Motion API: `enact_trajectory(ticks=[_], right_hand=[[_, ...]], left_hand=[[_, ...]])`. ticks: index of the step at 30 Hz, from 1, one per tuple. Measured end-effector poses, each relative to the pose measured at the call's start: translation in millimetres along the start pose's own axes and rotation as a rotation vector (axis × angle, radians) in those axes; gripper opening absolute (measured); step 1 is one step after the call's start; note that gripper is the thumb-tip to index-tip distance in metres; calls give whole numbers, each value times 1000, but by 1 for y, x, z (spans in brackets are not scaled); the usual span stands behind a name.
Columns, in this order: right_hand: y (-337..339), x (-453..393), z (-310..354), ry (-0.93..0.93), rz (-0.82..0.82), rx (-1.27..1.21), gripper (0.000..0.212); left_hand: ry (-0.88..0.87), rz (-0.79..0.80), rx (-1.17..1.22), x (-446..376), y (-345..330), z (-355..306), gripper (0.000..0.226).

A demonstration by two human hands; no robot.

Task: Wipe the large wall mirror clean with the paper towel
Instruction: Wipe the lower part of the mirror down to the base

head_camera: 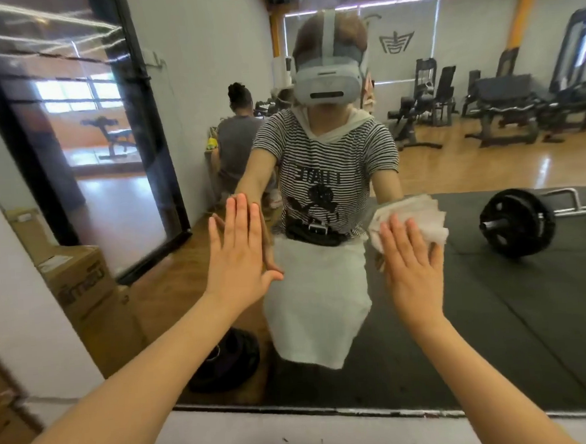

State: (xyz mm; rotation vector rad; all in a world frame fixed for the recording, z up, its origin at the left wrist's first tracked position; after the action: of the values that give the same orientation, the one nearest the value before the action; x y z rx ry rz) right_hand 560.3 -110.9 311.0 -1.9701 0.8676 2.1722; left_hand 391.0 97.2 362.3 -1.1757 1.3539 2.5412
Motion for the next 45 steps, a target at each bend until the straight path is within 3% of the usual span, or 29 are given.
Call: enact_trajectory(ticks=[5, 11, 15, 21, 23, 25, 27, 28, 32, 36, 40, 45], right_hand=[[-8, -9, 37, -186, -14, -79, 60], [-37, -30, 87, 221, 242, -70, 68], [-30, -28, 53, 340, 249, 9, 82], [25, -12, -25, 12, 100, 128, 71], [20, -11, -12, -138, -7, 86, 66], [4, -20, 21, -424, -108, -17, 61], [-15, -36, 61, -604, -123, -112, 63], [-24, -41, 81, -564, -94, -125, 65], [-47, -37, 126, -15, 123, -111, 73], [-33, -32, 65, 278, 210, 47, 84], [-5, -11, -3, 186, 155, 81, 92], [25, 4, -40, -195, -9, 55, 63]], left_hand=[[-2, 45, 69, 0, 7, -1, 145], [-24, -33, 92, 1, 4, 1, 145], [-44, -52, 108, 1, 3, 7, 147], [-38, 88, 101, -1, 9, 6, 148], [-25, 174, 90, -3, 13, 4, 143], [-16, 264, 88, -5, 17, 1, 133], [-5, 337, 75, -8, 24, -1, 128], [-6, 359, 67, -8, 27, -1, 127], [4, 313, 118, -3, 27, 1, 133], [-15, 323, 75, -3, 29, 4, 130], [-5, 382, 60, -5, 31, 3, 126], [9, 423, 52, -7, 34, 0, 126]])
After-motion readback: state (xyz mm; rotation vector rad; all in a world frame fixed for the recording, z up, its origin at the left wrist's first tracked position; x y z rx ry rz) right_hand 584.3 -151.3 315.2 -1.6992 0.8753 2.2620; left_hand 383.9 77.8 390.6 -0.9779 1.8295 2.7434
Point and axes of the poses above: each hand's wrist, its own x-axis away from the middle knuckle, its own y-axis out of the back of the hand, z = x × y, the point moved 1 cm from there along -x, towards the middle knuckle, and after that the axes turned 12 degrees about -x, right-handed, at the moved point
